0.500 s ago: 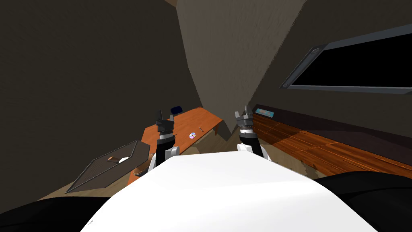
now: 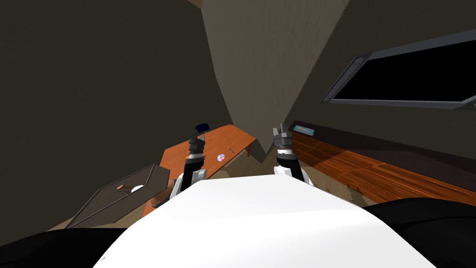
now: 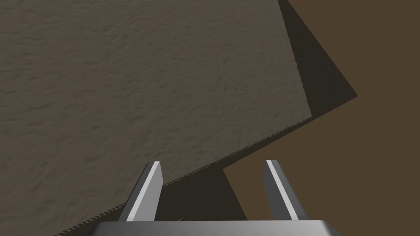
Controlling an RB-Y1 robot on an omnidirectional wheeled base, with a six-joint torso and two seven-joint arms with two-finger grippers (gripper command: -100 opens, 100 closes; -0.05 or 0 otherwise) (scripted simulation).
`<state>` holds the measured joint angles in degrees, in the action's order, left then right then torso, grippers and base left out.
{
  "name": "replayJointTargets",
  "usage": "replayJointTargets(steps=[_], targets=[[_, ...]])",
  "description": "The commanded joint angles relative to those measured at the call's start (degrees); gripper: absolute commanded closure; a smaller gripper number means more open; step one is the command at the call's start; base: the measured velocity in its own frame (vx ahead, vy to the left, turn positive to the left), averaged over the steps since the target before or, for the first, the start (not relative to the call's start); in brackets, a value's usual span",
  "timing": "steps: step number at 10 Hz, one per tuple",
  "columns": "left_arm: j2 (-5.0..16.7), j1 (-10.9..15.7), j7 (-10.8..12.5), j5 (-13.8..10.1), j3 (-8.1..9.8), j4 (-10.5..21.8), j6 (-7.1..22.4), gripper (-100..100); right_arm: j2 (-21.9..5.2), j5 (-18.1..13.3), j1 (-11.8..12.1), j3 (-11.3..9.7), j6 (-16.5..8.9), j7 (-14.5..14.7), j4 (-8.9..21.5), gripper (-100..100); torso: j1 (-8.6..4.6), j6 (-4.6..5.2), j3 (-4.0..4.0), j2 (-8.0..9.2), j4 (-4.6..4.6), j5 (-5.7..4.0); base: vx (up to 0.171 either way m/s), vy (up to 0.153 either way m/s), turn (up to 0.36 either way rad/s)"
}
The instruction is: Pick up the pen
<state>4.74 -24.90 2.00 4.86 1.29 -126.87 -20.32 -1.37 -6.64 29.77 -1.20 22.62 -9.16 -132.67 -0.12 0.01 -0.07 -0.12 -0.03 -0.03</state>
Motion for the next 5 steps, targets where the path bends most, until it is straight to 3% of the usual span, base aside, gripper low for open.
replayJointTargets(steps=[1, 5], targets=[[1.8, 0.9, -0.7, -0.3, 0.05, 1.8, 2.3, -100, 0.0, 0.0, 0.0, 0.0, 0.0, 0.0, 0.0, 0, 0.0, 0.0, 0.0, 0.0, 0.0, 0.0, 0.035, -0.041, -0.043], [3.6, 2.8, -2.8, -0.3, -0.67, 5.6, 7.4, -100, 0.0, 0.0, 0.0, 0.0, 0.0, 0.0, 0.0, 0, -0.04, 0.0, -0.04, -0.06, -0.01, -0.01, 0.034, -0.039, -0.04]])
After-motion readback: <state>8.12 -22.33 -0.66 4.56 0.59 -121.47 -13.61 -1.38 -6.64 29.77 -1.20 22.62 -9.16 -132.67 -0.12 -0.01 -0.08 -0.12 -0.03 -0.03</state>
